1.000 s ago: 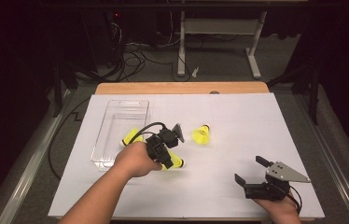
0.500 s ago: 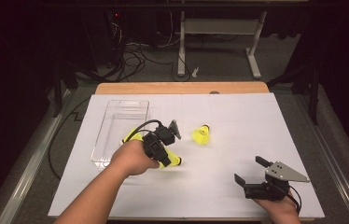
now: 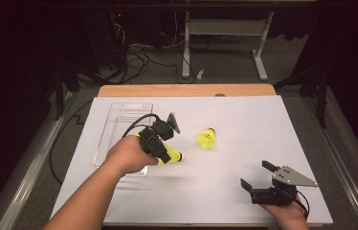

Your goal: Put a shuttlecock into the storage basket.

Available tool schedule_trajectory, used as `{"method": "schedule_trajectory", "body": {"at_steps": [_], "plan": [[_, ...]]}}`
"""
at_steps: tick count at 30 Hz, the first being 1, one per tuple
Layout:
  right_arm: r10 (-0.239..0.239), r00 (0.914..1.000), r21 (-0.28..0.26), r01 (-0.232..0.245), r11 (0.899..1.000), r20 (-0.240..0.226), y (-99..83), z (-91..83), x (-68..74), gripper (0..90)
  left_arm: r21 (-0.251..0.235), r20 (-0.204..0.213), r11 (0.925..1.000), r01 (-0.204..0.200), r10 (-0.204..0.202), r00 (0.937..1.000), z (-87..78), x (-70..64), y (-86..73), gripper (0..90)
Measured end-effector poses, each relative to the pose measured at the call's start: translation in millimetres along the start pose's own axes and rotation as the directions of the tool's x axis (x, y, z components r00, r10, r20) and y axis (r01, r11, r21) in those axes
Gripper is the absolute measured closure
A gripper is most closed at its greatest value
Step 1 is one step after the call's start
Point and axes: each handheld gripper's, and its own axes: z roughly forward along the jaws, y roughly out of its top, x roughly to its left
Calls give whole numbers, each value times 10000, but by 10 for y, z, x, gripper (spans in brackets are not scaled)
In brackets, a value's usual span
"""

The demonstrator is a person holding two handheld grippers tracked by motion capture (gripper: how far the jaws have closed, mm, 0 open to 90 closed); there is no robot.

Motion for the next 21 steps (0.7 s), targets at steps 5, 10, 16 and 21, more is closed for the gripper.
{"method": "schedule_trajectory", "body": {"at_steps": [5,10,16,21], "plan": [[2,10000,15,-2,10000,-24,-1,-1,-5,4,-107,-91,9998,188,-189,9998,-125,62,-37,897],[-13,10000,17,13,10000,-43,-1,-2,-12,4,-235,-188,9988,430,-435,9989,-224,129,-81,897],[2,10000,43,-2,10000,-63,-4,-4,-17,5,-360,-302,9973,647,-658,9974,-319,194,-136,897],[4,10000,38,-4,10000,-80,-3,-9,-19,4,-457,-384,9950,885,-903,9952,-379,262,-197,897]]}}
